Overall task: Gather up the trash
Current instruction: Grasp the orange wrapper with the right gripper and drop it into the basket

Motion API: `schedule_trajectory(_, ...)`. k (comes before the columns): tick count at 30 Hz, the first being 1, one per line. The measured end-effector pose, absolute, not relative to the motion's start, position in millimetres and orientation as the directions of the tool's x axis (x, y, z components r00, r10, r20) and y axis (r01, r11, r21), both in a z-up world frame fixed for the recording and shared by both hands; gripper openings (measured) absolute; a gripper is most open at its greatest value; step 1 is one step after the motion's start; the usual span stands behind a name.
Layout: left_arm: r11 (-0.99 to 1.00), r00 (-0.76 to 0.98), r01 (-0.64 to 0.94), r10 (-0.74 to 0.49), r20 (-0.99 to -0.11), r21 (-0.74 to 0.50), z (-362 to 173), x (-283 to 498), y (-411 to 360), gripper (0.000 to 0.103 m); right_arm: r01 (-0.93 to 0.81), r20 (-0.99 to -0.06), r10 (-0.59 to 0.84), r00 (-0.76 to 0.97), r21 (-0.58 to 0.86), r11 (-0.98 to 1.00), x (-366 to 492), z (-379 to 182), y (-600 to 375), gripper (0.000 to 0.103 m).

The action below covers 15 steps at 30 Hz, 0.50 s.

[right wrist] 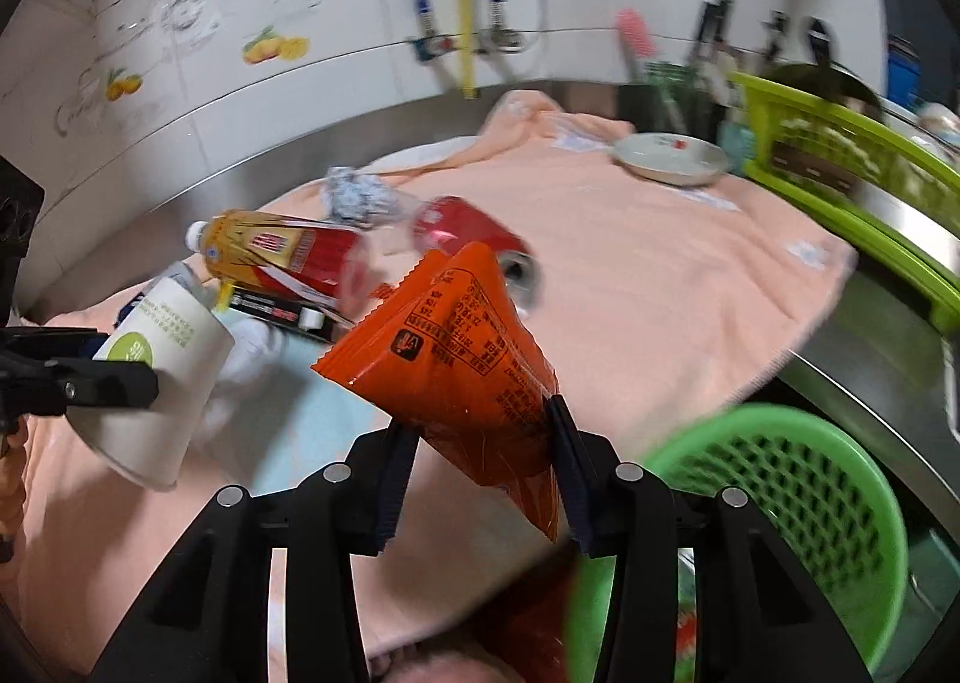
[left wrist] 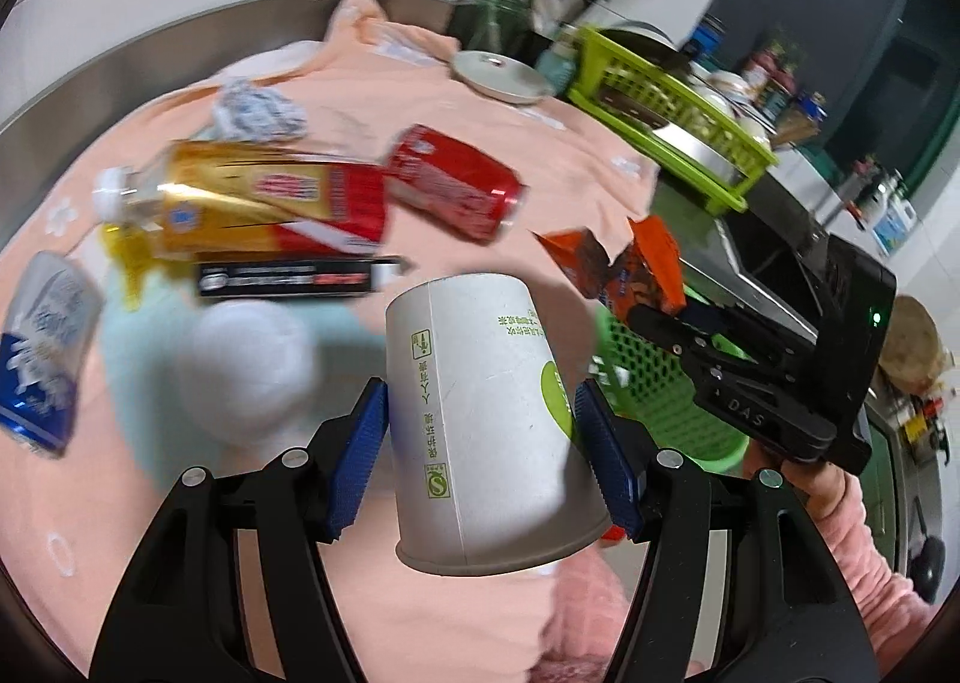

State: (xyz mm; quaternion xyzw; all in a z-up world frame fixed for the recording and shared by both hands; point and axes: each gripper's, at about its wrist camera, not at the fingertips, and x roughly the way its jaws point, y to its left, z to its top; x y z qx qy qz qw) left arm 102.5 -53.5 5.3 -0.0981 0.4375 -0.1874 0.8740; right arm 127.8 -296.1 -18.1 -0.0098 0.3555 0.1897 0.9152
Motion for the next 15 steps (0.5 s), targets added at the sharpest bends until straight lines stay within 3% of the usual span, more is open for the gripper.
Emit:
schedule_trajectory(9,0.855,0.486,0.392,-0.507,-0.712,-0.341,13,113,-131,0.063,-0.088,-0.742,0.145,0.655,0.116,0.989,104,-50,-402,0.042)
schedule_trajectory(15,0.814,0.423,0.464,-0.550,-0.720,-0.349,7,125,-189,0.063,0.008,-0.778,0.098,0.620,0.132,0.991,96,-71,-446,0.046)
